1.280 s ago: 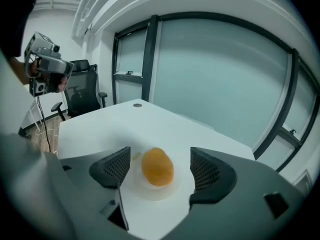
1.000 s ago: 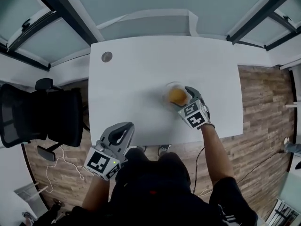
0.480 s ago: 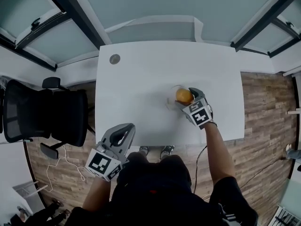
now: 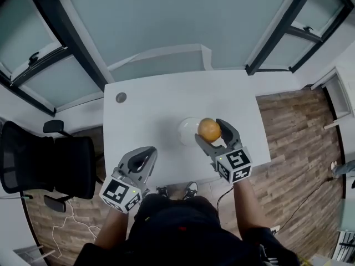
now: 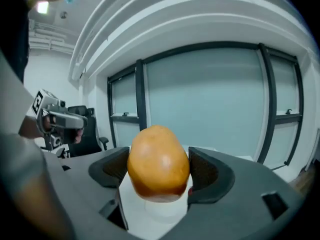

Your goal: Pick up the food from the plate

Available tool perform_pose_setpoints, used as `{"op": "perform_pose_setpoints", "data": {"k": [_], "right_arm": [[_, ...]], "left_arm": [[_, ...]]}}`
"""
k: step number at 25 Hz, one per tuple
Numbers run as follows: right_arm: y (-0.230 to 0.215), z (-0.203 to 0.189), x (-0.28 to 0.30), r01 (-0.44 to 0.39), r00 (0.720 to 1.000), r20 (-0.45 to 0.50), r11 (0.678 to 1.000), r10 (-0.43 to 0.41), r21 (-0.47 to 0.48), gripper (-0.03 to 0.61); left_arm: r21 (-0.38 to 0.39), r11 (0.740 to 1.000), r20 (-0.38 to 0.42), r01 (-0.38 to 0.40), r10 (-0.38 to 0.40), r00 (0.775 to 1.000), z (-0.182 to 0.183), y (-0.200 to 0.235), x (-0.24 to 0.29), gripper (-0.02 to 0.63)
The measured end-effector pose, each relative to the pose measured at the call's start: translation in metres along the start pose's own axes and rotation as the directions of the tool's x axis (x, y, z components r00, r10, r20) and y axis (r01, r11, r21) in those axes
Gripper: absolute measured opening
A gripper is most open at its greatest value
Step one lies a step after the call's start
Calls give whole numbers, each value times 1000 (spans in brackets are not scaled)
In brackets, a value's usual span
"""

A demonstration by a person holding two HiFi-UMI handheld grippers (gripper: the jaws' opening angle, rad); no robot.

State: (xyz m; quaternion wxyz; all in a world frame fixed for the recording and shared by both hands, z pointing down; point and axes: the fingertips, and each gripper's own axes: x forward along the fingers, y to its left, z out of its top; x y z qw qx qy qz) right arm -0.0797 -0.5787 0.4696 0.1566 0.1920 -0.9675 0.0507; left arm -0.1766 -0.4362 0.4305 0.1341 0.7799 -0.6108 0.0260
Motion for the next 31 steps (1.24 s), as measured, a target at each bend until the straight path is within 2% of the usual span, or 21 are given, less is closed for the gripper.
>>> {"op": "perform_pose_setpoints", "data": {"k": [3,6,13,20,31], "right_arm": [[1,37,-40,72,993,94,997,-72,2,379],[-6,61,-78,157,974,166,988,-157,12,379],[-15,86,-139,283,926,255,959,-279,21,379],[-10,85,-155,309,914,268,951,-305,26,379],[-2,84,-149,301,921,258,954,-292,3,379]], "left_arm": [[29,999,36,43,-44,998,20,-11,7,34],[68,993,66,96,-100,993,39,-25,17,34],[129,975,94,182,-195,976,64,-52,30,34],[147,965,55,219,-229,972,62,-61,34,34],[159,964,62,211,-223,973,64,-59,28,34]]}}
